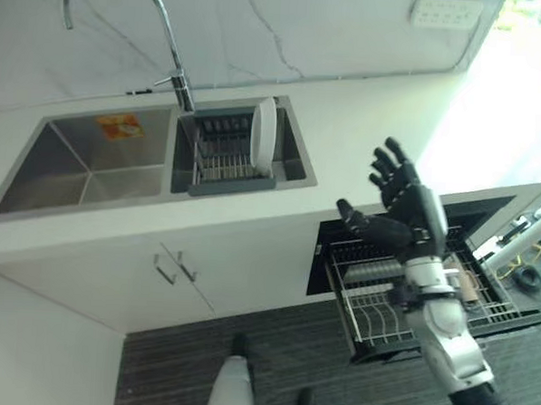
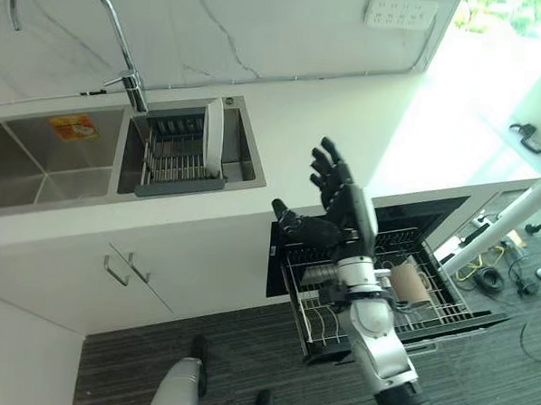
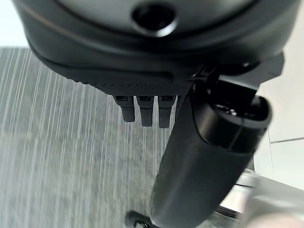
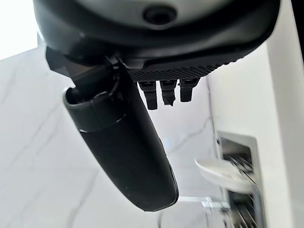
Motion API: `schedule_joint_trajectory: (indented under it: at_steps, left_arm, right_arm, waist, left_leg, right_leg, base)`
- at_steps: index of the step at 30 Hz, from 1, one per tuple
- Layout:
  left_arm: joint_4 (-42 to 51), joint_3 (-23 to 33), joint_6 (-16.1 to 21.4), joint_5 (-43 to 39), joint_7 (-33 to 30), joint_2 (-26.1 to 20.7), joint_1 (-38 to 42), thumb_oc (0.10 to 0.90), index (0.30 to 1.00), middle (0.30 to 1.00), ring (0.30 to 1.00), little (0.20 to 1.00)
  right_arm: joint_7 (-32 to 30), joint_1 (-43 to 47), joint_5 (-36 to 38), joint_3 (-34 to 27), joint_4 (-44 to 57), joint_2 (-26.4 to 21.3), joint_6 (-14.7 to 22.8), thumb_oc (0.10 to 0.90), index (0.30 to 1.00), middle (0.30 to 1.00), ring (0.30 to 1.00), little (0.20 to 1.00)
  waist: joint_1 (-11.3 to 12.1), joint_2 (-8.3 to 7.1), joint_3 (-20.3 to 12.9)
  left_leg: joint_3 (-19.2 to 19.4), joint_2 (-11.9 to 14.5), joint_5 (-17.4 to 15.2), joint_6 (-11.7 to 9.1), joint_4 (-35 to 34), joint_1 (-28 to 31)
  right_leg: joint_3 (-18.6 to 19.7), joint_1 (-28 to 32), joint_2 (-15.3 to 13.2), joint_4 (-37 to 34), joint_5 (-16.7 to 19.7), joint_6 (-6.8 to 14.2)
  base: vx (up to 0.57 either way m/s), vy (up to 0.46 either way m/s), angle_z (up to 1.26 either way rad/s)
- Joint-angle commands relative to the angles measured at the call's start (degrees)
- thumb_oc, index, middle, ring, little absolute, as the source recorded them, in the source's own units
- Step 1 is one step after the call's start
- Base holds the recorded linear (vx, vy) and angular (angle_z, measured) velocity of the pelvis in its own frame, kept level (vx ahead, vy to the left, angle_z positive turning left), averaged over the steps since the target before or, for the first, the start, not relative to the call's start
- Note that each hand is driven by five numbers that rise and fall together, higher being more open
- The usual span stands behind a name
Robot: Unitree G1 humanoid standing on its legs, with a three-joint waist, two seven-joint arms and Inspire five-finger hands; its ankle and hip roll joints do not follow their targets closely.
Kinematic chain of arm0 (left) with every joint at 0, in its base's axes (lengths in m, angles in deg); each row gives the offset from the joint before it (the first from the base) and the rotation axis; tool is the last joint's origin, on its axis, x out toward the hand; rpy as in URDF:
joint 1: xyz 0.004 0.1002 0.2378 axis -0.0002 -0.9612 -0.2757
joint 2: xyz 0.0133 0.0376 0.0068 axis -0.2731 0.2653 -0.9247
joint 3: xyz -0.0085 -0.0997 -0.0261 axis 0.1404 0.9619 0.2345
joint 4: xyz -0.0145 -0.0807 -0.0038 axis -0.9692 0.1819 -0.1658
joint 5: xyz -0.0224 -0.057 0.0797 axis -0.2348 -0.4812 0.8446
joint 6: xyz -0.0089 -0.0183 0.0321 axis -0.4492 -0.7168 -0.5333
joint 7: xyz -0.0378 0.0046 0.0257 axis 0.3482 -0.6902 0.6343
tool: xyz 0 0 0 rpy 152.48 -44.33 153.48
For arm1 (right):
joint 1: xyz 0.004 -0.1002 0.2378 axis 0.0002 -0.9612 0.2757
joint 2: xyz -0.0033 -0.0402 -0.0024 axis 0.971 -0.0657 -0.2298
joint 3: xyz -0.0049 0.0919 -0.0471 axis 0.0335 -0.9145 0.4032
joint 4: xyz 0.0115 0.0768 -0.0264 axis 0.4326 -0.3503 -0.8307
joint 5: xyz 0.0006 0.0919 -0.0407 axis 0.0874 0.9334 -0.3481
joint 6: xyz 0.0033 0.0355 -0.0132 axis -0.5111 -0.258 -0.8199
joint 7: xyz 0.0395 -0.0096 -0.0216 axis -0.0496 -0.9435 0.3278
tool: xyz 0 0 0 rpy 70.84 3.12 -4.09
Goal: Place the dishes in the dishwasher.
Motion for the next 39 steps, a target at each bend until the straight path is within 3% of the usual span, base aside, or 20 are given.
schedule_joint_trajectory:
  at_steps: [1,11,15,17,19,31,39]
  left_arm:
    - [-0.6,0.16,2.35,-1.44,-1.38,-1.78,1.27,0.8,0.9,0.9,0.9,0.9]
    - [-2.1,-0.59,3.54,2.36,-1.87,-2.04,0.03,0.8,0.9,0.9,0.9,0.9]
    - [-2.49,-1.22,3.66,3.02,-1.27,-2.82,0.15,0.8,0.9,0.9,0.9,0.9]
    - [-2.41,-1.35,3.4,3.14,-0.86,-3.38,0.33,0.8,0.9,0.9,0.9,0.9]
    - [-2.29,-2.39,3.65,4.13,0.02,-3.82,0.33,0.8,0.9,0.9,0.9,0.9]
    - [-1.33,-5.31,2.87,0.59,4.87,-6.04,2.33,0.8,0.9,0.9,0.9,0.9]
    - [-0.9,-6.18,3.04,-2.0,6.04,-6.88,3.94,0.8,0.9,0.9,0.9,0.9]
  right_arm:
    - [1.27,2.38,-0.37,-0.92,7.91,0.99,5.25,0.8,0.9,0.9,0.9,0.9]
    - [-4.66,6.66,-2.24,-1.58,6.72,2.05,5.16,0.8,0.9,0.9,0.9,0.9]
    - [-6.36,10.5,-2.48,-1.75,5.74,2.1,2.81,0.8,0.9,0.9,0.9,0.9]
    - [-6.96,12.36,-1.32,-1.77,5.0,2.12,1.65,0.8,0.9,0.9,0.9,0.9]
    - [-6.56,14.65,4.92,-2.0,2.82,3.33,-0.39,0.8,0.9,0.9,0.9,0.9]
    - [-10.61,25.82,9.33,-3.59,-7.6,4.6,-1.9,0.8,0.9,0.9,0.9,0.9]
    - [-11.31,33.17,11.82,-5.26,-12.0,2.38,-1.75,0.8,0.9,0.9,0.9,0.9]
  waist:
    - [0.37,-3.99,-5.0]
    - [2.7,-4.54,-6.1]
    - [3.58,-4.47,-5.66]
    - [3.98,-4.47,-5.49]
    - [4.81,-4.51,-5.07]
    - [6.67,-5.64,-2.13]
    - [7.92,-5.63,0.28]
  left_leg:
    - [0.89,-2.92,-3.78,1.14,4.72,-2.74]
    - [0.17,-5.01,-6.01,2.71,4.72,-1.74]
    - [-0.34,-5.27,-6.35,2.95,4.72,-1.72]
    - [-0.52,-5.35,-6.48,3.01,4.72,-1.75]
    - [-1.11,-5.52,-6.42,3.09,4.72,-2.11]
    - [-3.32,-5.68,-5.54,3.13,4.72,-5.16]
    - [-5.39,-6.36,-4.83,3.03,4.72,-6.96]
  right_leg:
    - [-4.41,1.4,-8.28,1.51,-0.52,6.69]
    - [-5.76,-1.1,-11.68,1.51,1.29,8.9]
    - [-5.87,-1.45,-12.35,1.51,1.58,9.36]
    - [-6.08,-1.57,-12.65,1.51,1.71,9.57]
    - [-6.56,-1.77,-13.07,1.51,1.74,9.78]
    - [-7.34,-3.92,-13.21,1.51,2.36,9.83]
    - [-7.66,-4.99,-12.97,1.51,2.39,9.52]
  base:
    - [0.06,0.043,-0.18]
    - [0.07,0.016,0.03]
    - [0.06,-0.001,0.06]
    - [0.08,-0.004,0.02]
    - [0.1,-0.012,0.06]
    - [0.01,-0.018,0.08]
    - [-0.01,-0.004,0.04]
